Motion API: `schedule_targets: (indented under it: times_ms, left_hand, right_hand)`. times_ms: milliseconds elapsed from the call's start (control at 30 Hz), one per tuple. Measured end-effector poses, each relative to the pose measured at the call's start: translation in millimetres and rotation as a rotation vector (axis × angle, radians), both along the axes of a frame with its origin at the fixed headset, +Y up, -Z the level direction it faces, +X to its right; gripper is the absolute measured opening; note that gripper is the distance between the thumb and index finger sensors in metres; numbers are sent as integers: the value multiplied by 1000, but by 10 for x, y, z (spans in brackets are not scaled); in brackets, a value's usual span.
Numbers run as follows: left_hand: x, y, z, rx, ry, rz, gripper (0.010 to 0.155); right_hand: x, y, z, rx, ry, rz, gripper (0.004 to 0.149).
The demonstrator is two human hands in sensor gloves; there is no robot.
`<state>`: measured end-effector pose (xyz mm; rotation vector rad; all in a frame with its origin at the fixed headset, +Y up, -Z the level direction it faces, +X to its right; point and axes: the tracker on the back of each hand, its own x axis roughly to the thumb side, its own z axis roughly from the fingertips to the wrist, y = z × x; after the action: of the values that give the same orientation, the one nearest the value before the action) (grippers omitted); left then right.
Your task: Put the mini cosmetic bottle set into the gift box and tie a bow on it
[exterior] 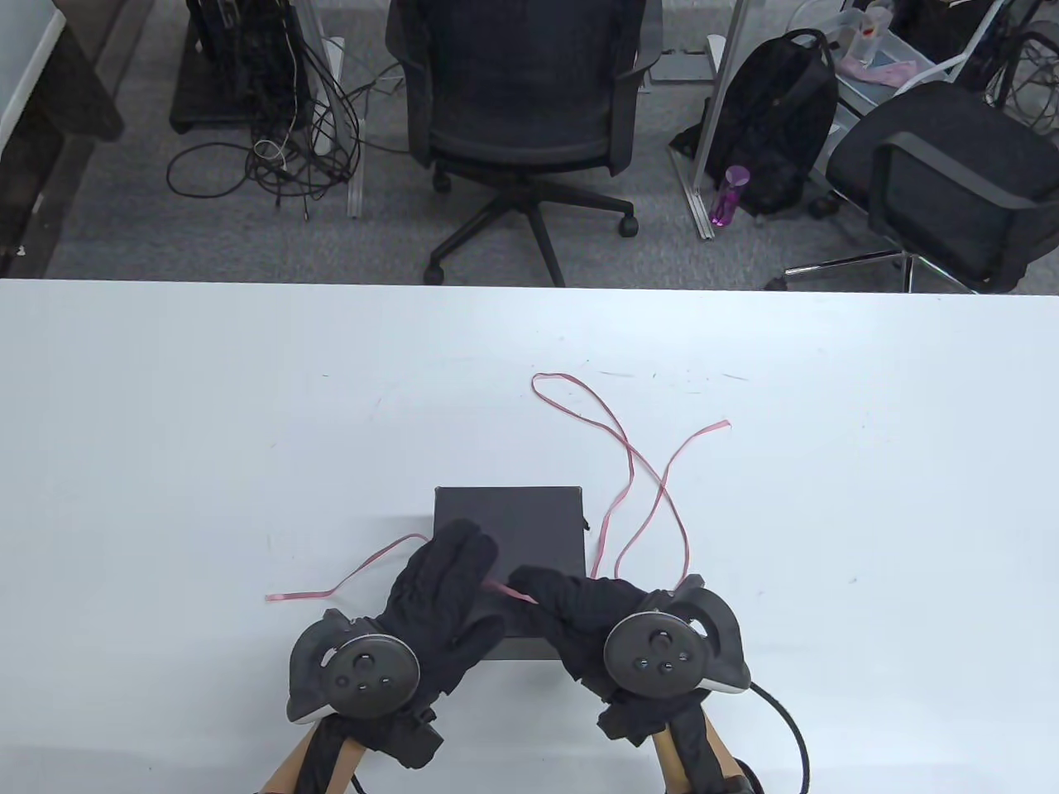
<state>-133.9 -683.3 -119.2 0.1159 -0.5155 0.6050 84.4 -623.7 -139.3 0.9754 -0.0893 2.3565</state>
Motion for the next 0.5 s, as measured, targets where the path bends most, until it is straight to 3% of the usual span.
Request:
schedule_targets:
  times_ms: [200, 333, 500]
  left_hand:
    - [-80, -33, -52, -41, 11, 80, 46]
    - [-225, -29, -96, -63, 43, 257, 44]
    - [-510, -25, -145, -52, 194, 443, 43]
  right_hand:
    - [13, -19, -23, -10, -2, -16, 42]
    - [64, -34, -70, -18, -32, -12, 42]
    - [204, -49, -162, -31, -123, 75, 41]
